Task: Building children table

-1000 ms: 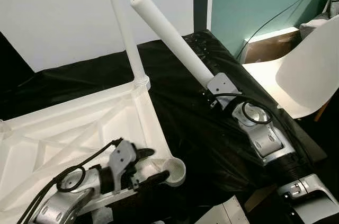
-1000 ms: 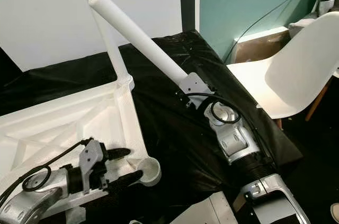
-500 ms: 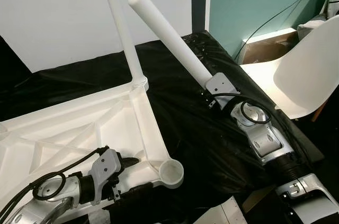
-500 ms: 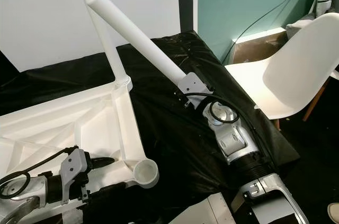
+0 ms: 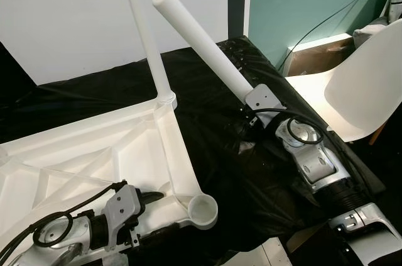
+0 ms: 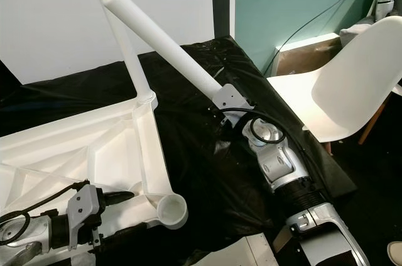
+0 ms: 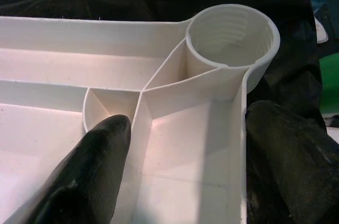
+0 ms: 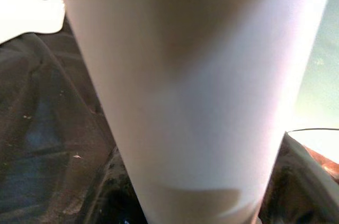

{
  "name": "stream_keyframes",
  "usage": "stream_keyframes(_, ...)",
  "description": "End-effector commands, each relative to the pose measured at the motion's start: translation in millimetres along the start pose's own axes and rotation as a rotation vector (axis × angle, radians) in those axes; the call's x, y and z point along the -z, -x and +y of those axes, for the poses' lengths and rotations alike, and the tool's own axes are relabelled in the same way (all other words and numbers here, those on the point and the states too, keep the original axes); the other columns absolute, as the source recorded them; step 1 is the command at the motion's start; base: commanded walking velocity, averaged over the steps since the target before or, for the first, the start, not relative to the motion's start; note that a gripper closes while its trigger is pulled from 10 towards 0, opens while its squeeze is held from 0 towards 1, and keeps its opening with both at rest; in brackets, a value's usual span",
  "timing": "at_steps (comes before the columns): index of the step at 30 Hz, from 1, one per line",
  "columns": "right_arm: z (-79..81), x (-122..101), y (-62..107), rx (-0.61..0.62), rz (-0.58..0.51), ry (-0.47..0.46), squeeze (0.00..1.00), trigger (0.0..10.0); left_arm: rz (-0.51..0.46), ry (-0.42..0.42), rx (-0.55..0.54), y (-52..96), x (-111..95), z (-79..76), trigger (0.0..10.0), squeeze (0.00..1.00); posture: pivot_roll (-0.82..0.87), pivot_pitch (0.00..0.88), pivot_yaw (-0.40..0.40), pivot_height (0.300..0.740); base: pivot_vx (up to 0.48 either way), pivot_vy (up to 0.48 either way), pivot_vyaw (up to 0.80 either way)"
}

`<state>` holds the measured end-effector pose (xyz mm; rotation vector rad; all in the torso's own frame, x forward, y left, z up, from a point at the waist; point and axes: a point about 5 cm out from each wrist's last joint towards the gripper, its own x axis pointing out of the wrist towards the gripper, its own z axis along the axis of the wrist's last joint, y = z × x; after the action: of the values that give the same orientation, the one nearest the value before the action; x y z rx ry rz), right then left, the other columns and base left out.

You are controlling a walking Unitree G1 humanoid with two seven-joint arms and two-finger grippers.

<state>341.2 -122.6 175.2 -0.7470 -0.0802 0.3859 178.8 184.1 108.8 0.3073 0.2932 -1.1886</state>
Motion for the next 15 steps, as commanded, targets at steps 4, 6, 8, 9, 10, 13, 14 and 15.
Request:
stream_keyframes(4, -3.6, -3.1, -1.4, 0.002, -0.016, -0.004, 0.0, 10.0, 0.023, -0.035, 0.153, 7.5, -0.2, -8.1, 10.0, 0.0, -0.08, 0.0, 0.07, 0.74, 0.0, 0.0, 0.0)
stream_keyframes(6, -3.7, -2.3, -2.2, -0.001, -0.013, -0.003, 0.0, 10.0, 0.003, -0.05, 0.125, 9.7, -3.5, -5.8, 10.0, 0.0, -0.08, 0.0, 0.069, 0.74, 0.0, 0.0, 0.0)
stream_keyframes(8, -2.6, -0.9, -3.5, -0.007, -0.005, -0.003, 0.0, 10.0, -0.048, -0.075, 0.075, 13.5, -11.7, -1.7, 10.0, 0.0, -0.07, 0.0, 0.068, 0.74, 0.0, 0.0, 0.0)
stream_keyframes(9, -2.6, -0.9, -3.5, -0.007, -0.005, -0.003, 0.0, 10.0, -0.048, -0.075, 0.075, 13.5, -11.7, -1.7, 10.0, 0.0, -0.07, 0.0, 0.068, 0.74, 0.0, 0.0, 0.0)
stream_keyframes(10, -1.0, -0.5, -4.1, -0.012, -0.003, -0.003, 0.0, 10.0, -0.08, -0.086, 0.052, 14.1, -16.7, 0.0, 10.0, 0.0, -0.07, 0.0, 0.067, 0.74, 0.0, 0.0, 0.0)
stream_keyframes(13, 3.3, -0.9, -5.6, -0.024, -0.003, -0.007, 0.0, 10.0, -0.118, -0.093, 0.046, 17.3, -25.5, -1.2, 10.0, 0.0, -0.06, 0.0, 0.069, 0.74, 0.0, 0.0, 0.0)
stream_keyframes(14, 3.3, -0.9, -5.6, -0.024, -0.003, -0.007, 0.0, 10.0, -0.118, -0.093, 0.046, 17.3, -25.5, -1.2, 10.0, 0.0, -0.06, 0.0, 0.069, 0.74, 0.0, 0.0, 0.0)
stream_keyframes(15, 3.8, -0.9, -5.9, -0.025, -0.003, -0.008, 0.0, 10.0, -0.114, -0.088, 0.055, 18.7, -25.6, -2.6, 10.0, 0.0, -0.06, 0.0, 0.069, 0.74, 0.0, 0.0, 0.0)
